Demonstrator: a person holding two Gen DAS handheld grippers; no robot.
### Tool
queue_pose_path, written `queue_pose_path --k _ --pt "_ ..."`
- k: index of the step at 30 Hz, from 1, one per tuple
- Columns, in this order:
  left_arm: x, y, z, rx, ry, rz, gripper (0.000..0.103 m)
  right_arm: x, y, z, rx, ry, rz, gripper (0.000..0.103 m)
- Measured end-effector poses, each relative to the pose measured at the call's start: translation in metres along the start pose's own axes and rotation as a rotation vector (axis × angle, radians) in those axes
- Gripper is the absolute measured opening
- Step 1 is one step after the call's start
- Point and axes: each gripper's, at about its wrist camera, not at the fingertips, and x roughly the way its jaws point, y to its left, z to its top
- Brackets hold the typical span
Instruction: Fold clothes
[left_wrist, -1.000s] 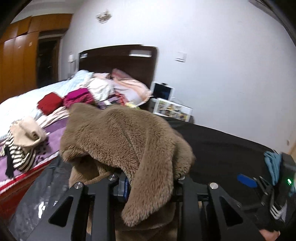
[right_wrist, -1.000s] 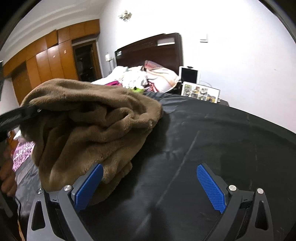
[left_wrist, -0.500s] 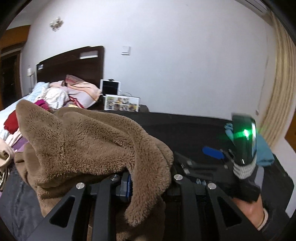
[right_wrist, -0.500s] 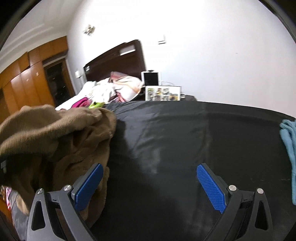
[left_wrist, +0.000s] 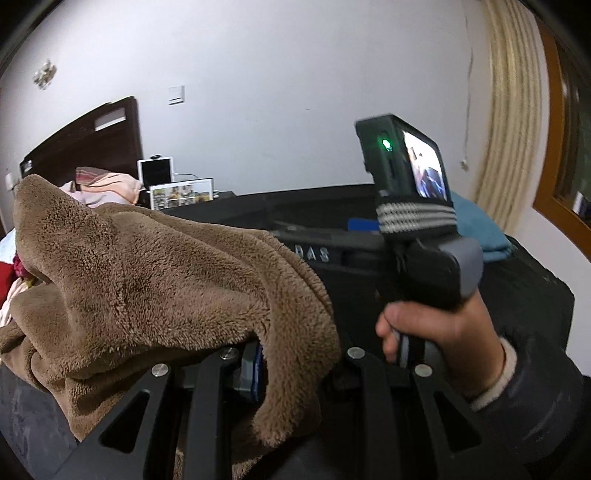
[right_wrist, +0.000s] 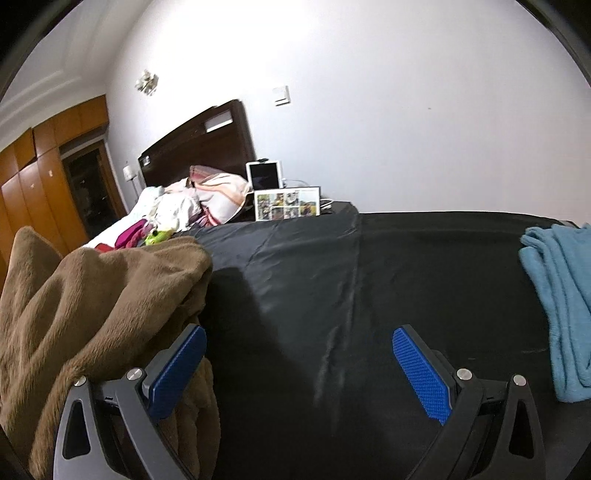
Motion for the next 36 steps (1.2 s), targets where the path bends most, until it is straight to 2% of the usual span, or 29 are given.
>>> queue_pose_path --k 7,9,13,17,18,23,29,33,36 --pt "-0.022 -0.031 -0.024 0.099 0.002 -0.109 0.026 -0.016 -0.019 -0.002 0.033 -0.027 -0.025 0.103" --pt "-0.025 -0.036 -0.030 0.119 0.013 -0.147 0.030 -0.020 -0.023 -0.003 0.042 -0.031 -0.029 0.103" --pt "-0.029 -0.051 -0.043 0.156 0.034 -0.194 0.044 -0.029 -0.027 -0.004 0.057 -0.037 -0.002 0.103" --pt "-0.030 -0.052 -0.041 0.157 0.029 -0.256 0.077 -0.044 -0.021 -0.004 0.024 -0.041 0.047 0.103" --pt "-0.035 -0.052 -0.042 0.156 0.018 -0.264 0.078 -0.047 -0.018 -0.004 0.008 -0.043 0.053 0.103" --pt "-0.046 -0.027 -0.031 0.136 -0.034 -0.221 0.079 -0.053 0.009 0.000 -0.055 -0.028 0.117 0.103" --pt "-0.076 0.015 -0.024 0.038 -0.100 -0.144 0.079 -0.054 0.059 0.013 -0.136 -0.029 0.214 0.103" --pt "-0.101 0.052 -0.015 -0.068 -0.159 -0.094 0.081 -0.047 0.103 0.021 -0.236 -0.013 0.262 0.103" --pt "-0.111 0.079 -0.009 -0.164 -0.191 -0.055 0.081 -0.043 0.127 0.024 -0.267 0.009 0.331 0.103"
